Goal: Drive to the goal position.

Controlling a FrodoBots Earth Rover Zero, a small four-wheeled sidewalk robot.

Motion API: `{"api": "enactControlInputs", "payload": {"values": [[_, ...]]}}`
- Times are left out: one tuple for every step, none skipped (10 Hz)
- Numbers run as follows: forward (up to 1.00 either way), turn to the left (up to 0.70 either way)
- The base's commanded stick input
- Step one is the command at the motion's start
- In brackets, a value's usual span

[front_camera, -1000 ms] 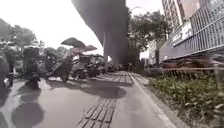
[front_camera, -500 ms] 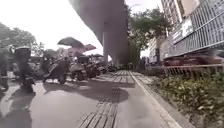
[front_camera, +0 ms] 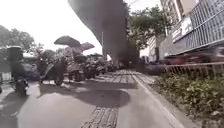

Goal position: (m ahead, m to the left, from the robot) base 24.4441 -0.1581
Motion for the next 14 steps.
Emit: {"api": "enactControlInputs", "payload": {"values": [[0.45,-0.27],[0.45,-0.27],[0.45,-0.17],[0.45,0.00],[0.45,0.00],[0.45,0.00],[0.45,0.00],[0.45,-0.05],[0.45,-0.15],[0.45,-0.25],[0.45,-0.27],[0.45,-0.04],[0.45,0.00],[0.45,0.00]]}}
